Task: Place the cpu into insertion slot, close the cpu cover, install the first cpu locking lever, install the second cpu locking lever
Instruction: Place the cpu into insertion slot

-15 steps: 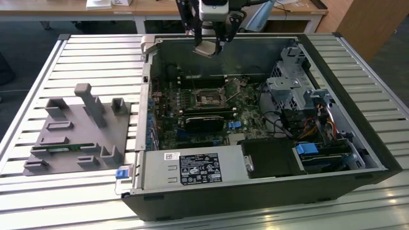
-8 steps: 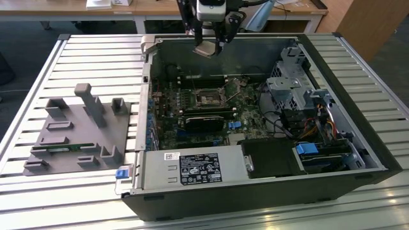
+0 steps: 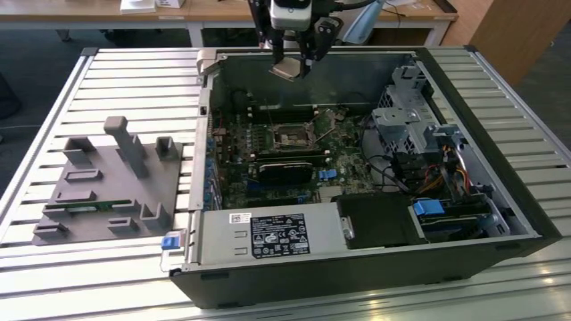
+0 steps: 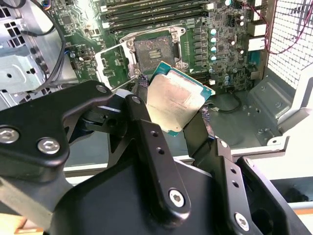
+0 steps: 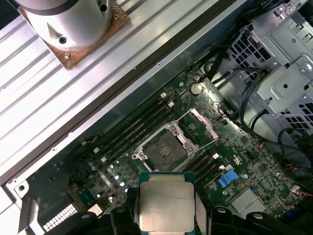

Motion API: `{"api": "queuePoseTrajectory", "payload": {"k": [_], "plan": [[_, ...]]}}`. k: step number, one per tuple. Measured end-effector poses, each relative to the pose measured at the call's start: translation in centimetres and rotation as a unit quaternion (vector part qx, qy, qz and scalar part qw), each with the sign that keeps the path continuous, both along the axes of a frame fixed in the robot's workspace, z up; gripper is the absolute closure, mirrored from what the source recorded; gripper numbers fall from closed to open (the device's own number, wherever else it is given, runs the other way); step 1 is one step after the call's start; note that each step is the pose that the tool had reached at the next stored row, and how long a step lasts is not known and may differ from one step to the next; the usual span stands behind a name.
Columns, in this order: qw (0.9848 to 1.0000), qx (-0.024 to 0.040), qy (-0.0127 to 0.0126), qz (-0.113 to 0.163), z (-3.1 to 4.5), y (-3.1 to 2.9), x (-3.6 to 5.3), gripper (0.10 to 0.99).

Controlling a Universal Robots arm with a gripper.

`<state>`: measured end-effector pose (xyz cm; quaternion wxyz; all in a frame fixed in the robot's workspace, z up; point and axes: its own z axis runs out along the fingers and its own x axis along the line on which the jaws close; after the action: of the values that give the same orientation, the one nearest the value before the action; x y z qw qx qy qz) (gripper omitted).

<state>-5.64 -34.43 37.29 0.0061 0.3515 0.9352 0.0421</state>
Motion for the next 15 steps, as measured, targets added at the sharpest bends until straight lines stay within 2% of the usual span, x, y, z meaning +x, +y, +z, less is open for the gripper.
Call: {"api": "queuePoseTrajectory", "payload": {"k": [15], "plan": [[0.9992,0.0000,0.0000,-0.039,-0.10,0.00,0.00,0.545]]}}
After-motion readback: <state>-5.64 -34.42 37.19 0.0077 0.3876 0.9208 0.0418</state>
